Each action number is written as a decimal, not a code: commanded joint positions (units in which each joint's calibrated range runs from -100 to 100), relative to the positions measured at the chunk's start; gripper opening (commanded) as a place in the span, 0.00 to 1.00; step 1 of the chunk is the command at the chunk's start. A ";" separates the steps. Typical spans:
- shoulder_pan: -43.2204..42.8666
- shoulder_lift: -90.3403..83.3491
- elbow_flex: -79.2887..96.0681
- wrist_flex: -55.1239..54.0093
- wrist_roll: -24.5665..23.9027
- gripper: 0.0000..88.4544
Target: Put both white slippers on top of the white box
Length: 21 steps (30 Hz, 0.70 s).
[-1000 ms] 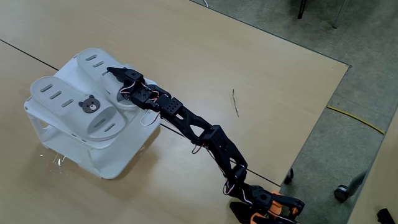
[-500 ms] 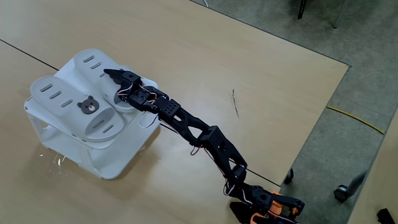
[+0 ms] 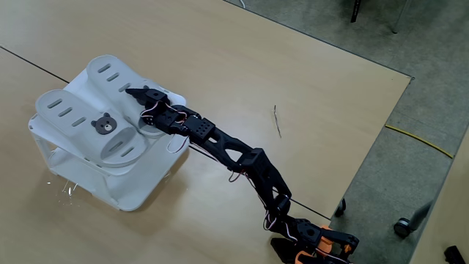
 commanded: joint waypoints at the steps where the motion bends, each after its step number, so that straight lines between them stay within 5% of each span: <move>1: 1.44 -9.50 4.40 0.33 0.42 0.23; 21: 1.69 -13.03 5.76 -0.11 0.42 0.23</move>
